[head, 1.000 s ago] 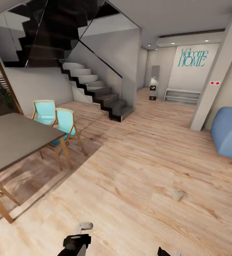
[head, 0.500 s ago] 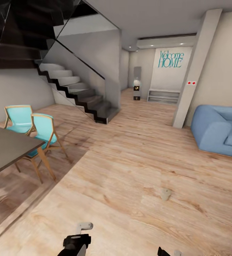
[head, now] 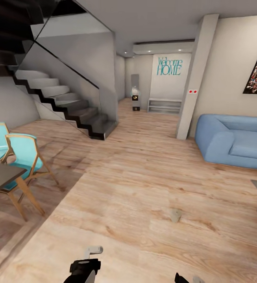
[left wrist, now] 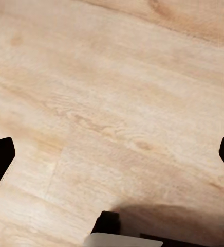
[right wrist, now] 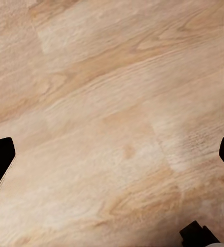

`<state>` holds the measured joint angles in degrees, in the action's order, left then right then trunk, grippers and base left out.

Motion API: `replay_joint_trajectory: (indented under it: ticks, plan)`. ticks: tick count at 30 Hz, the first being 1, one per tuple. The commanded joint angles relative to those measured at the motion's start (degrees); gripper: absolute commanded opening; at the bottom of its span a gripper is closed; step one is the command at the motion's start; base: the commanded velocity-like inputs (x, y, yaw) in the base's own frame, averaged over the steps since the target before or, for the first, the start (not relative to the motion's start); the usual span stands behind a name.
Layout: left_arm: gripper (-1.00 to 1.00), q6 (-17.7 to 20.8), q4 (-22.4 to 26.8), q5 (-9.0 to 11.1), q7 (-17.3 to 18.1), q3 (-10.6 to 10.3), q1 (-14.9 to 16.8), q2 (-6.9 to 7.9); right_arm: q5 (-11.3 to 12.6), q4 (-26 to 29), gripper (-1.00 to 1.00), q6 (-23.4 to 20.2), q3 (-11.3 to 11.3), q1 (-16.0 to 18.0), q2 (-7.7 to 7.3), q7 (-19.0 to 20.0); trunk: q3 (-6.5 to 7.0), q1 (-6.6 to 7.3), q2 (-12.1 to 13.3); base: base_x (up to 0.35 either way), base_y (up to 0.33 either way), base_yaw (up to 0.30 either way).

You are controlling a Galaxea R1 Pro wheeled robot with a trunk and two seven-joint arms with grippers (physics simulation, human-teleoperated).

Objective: Place each of the two pumpkins and all three candles from the living room inside a cabinet in the living room (use any cabinet), then make sure every cabinet is closed, and position the cauldron so it is next to a table in the living room.

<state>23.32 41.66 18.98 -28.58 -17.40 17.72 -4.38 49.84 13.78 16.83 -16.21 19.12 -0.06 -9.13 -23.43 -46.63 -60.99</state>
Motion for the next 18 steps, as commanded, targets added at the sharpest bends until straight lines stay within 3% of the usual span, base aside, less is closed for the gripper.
replay_joint_trajectory:
  ticks: [1, 8, 18]
  plan:
    - [1.00, 0.1, 0.1, 0.5, -0.5, -0.3, 0.0, 0.04, 0.4, 0.0, 1.00, 0.2, -0.5, 0.0, 0.02, -0.4, -0.06, -0.03, 0.0, 0.236, 0.181, -0.055]
    - [1.00, 0.1, 0.1, 0.6, -0.5, -0.3, 0.0, 0.15, 0.3, 0.0, 1.00, 0.1, -0.6, 0.0, 0.05, -0.4, -0.07, -0.03, 0.0, 0.237, 0.181, -0.039]
    - [1.00, 0.1, 0.1, 0.5, 1.5, -0.4, 0.0, 0.16, 0.4, -0.3, 1.00, 0.0, -0.3, 0.0, 0.05, -0.5, -0.25, -0.03, 0.0, 0.237, 0.144, -0.249]
